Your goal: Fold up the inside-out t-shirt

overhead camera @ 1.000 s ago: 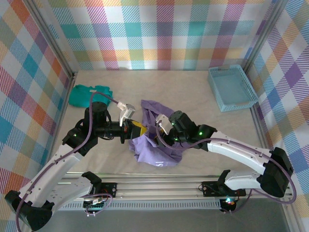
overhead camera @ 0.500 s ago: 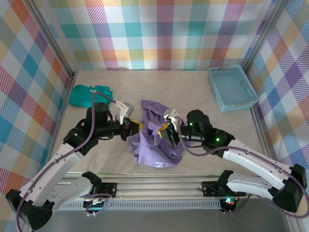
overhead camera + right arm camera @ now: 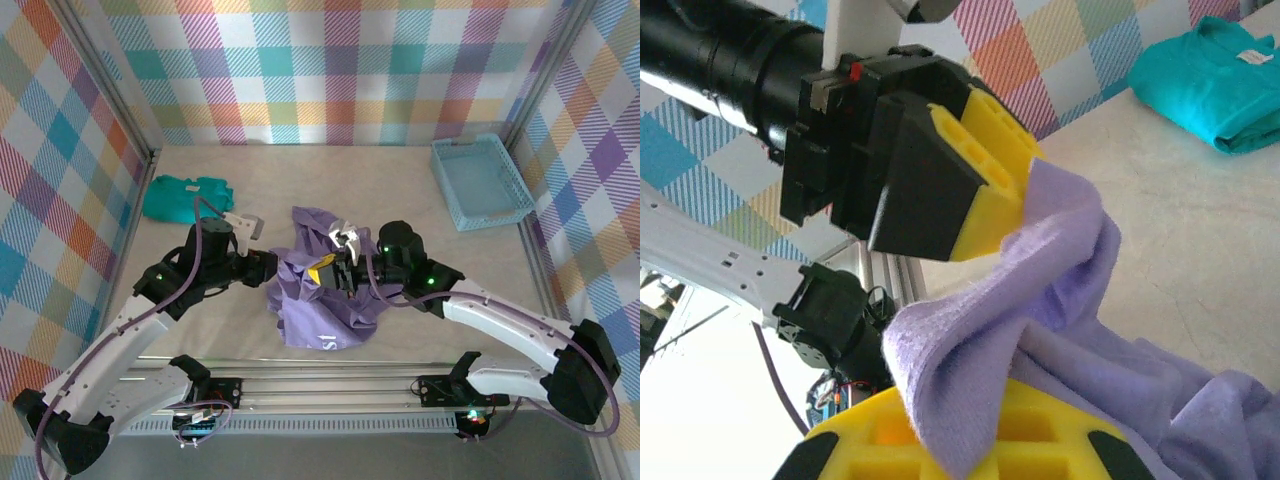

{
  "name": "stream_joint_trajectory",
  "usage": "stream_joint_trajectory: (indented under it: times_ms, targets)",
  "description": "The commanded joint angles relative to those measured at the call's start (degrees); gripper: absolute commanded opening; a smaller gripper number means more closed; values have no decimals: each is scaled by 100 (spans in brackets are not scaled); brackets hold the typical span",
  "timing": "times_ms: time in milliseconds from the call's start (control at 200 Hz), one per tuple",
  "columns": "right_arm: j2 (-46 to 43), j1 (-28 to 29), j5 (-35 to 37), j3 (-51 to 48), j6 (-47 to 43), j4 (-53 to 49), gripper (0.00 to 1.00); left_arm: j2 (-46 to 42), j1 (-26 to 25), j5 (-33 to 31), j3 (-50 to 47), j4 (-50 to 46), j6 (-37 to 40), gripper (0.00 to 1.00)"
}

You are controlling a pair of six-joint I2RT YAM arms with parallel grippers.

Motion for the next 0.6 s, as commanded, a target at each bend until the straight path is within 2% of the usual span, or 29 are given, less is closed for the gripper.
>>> stream_joint_trajectory:
  times_ms: [0,85,175,295,420,595]
  targets:
    - [175,-78,-23,26,444,535,2,-282,12,-264,156,-408,-70,50]
    - [292,-145,-104,84,580,540,2,-767,-18,223,-75,-37,70,53]
    - [365,-251,-373,173,662,486,2,-1163,-42,1198,-389,546,129,54]
    - [410,-456,-836,299,663,277,2,-1075,-163,2280,-627,1289,85,51]
    - [454,-670,-1395,427,669,71,2,-549,-328,2495,-585,1474,158,49]
    - [402,-867,-1591,423,724,44,1,-71,-538,2688,-558,1861,205,51]
